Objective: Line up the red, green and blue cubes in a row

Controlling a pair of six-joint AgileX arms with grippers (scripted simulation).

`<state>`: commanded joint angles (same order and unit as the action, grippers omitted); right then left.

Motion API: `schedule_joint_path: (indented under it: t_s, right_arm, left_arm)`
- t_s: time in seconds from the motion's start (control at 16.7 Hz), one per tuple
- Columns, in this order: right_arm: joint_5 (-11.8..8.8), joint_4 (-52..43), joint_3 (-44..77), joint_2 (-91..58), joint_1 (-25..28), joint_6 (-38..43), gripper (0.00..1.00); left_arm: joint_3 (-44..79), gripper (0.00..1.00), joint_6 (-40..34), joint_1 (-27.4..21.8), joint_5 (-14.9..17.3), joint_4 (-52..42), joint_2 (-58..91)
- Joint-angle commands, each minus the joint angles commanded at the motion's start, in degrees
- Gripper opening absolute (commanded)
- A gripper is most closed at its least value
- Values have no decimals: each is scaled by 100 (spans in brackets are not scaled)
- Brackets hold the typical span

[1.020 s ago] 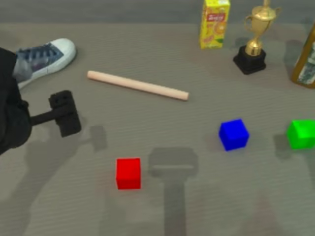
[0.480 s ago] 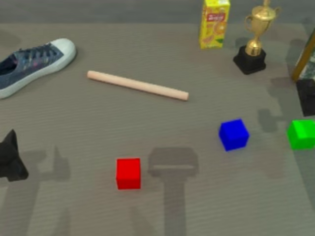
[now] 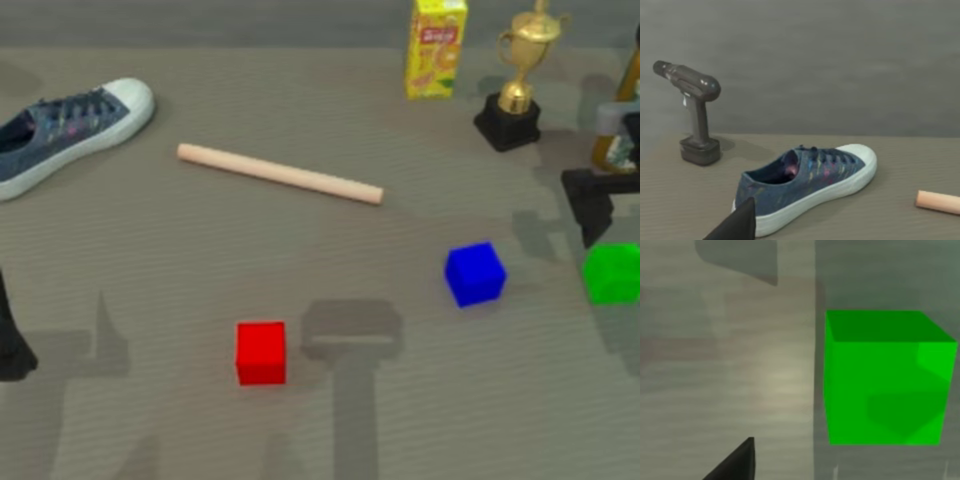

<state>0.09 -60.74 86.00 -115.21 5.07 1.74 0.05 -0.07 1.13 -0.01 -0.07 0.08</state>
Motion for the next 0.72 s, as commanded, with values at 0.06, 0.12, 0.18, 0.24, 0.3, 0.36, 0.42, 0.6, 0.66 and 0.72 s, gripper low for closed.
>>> schedule_joint_path:
  t_s: [0.06,0.12,0.18,0.24,0.3,0.36,0.42,0.6,0.66,0.72]
  right_arm:
    - [0,-4,9,-10,0,0,100]
    - [0,-4,9,-10,0,0,100]
    - [0,-4,9,-10,0,0,100]
    - [0,-4,9,-10,0,0,100]
    - [0,2,2,-8,-31,-1,100]
    - [0,21,-11,-17,-27,-3,100]
    - [0,98,-62,-51,-20,-8,100]
    - [2,653,-369,-284,-5,-3,100]
    - [3,905,-498,-386,-3,4,100]
    - [4,1149,-628,-484,0,8,100]
  left_arm:
    - [-5,100,7,2,1,7,-8]
    - [-5,100,7,2,1,7,-8]
    - [-5,100,7,2,1,7,-8]
    - [-5,100,7,2,1,7,-8]
    - [-5,100,7,2,1,7,-8]
    - [-5,100,7,2,1,7,-8]
    - [-5,100,7,2,1,7,-8]
    - [-5,100,7,2,1,7,-8]
    - [-5,100,7,2,1,7,-8]
    - [-5,100,7,2,1,7,-8]
